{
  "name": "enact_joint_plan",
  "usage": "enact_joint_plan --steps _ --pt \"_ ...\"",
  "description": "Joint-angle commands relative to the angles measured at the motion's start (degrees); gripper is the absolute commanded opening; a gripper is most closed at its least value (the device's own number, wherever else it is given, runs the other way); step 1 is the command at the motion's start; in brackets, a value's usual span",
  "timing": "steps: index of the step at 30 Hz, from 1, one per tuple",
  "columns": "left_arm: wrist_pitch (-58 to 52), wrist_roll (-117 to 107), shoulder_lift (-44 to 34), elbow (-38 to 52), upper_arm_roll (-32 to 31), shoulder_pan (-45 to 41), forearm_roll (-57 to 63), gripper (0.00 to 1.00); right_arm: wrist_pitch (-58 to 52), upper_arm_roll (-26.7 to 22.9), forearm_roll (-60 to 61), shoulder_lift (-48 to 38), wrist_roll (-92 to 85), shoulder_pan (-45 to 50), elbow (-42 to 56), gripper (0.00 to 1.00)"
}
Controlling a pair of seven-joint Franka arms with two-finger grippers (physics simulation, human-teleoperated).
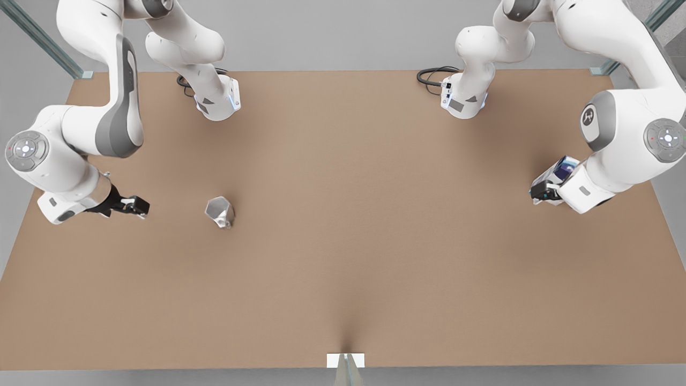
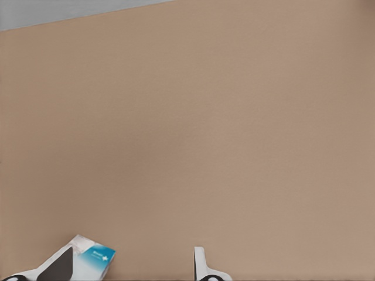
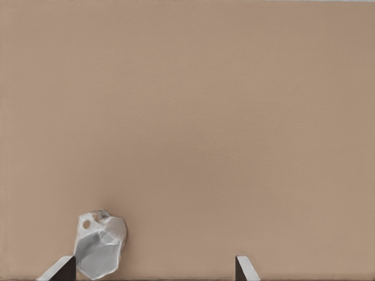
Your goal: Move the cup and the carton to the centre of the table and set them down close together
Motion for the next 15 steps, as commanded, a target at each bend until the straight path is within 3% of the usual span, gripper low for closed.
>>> enact_joint_plan --steps 1,7,10,15 --pt "0.00 0.00 0.00 0.00 0.00 0.00 0.41 1.00 -0.01 -0.02 0.00 -0.02 0.00 -0.18 -0.01 1.00" --pt "0.09 0.00 0.44 0.00 0.00 0.00 0.41 1.00 2.89 0.60 -0.61 0.94 -0.26 1.05 -3.53 1.00" --pt "0.09 -0.09 1.32 -0.09 0.00 0.00 0.41 1.00 7.55 0.77 -0.26 0.42 -0.44 1.14 -12.84 1.00" --pt "0.00 -0.09 2.02 -0.18 0.00 0.00 0.50 1.00 13.26 0.86 1.94 0.51 -0.97 3.07 -20.40 1.00"
